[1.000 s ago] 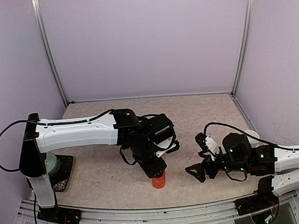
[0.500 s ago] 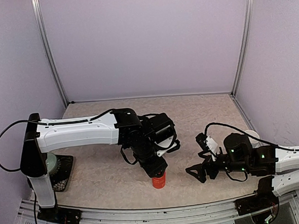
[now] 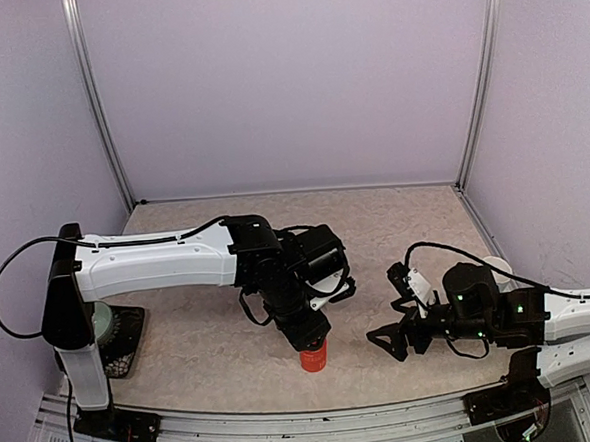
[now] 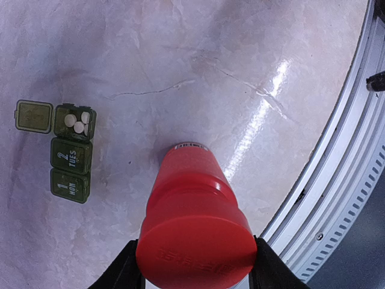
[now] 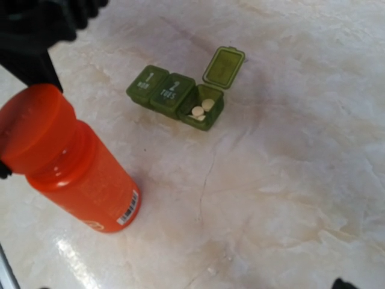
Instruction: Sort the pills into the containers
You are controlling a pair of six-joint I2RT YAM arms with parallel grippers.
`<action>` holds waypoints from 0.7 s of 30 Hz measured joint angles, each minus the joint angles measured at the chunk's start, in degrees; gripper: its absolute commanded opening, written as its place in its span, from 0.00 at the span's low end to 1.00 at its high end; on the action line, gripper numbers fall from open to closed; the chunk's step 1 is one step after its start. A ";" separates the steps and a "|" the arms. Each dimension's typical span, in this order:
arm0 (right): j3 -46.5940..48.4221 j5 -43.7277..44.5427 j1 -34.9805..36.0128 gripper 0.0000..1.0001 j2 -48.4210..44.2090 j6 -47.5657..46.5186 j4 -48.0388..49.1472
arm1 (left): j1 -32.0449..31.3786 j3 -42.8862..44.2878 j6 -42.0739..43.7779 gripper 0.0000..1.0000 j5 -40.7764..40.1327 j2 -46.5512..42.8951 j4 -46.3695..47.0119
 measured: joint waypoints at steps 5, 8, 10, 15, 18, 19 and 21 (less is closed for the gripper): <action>-0.02 0.00 0.00 1.00 -0.31 0.07 0.07 | 0.04 -0.02 0.00 0.54 -0.15 0.00 0.00; -0.02 -0.02 0.00 1.00 -0.31 0.13 0.11 | 0.15 -0.02 0.02 0.57 -0.22 0.00 0.00; -0.02 -0.02 0.00 1.00 -0.31 0.15 0.13 | 0.15 -0.02 0.07 0.59 -0.35 0.00 0.00; -0.02 0.00 0.00 1.00 -0.31 0.15 0.22 | 0.22 -0.02 0.17 0.61 -0.37 0.00 0.02; -0.02 -0.02 0.00 1.00 -0.31 0.15 0.35 | 0.20 -0.02 0.20 0.61 -0.37 0.00 0.02; -0.02 -0.02 0.00 1.00 -0.31 0.15 0.35 | 0.20 -0.02 0.20 0.61 -0.35 0.00 0.02; -0.11 -0.02 0.00 1.00 -0.31 0.13 0.37 | 0.20 -0.02 0.20 0.61 -0.35 0.00 0.07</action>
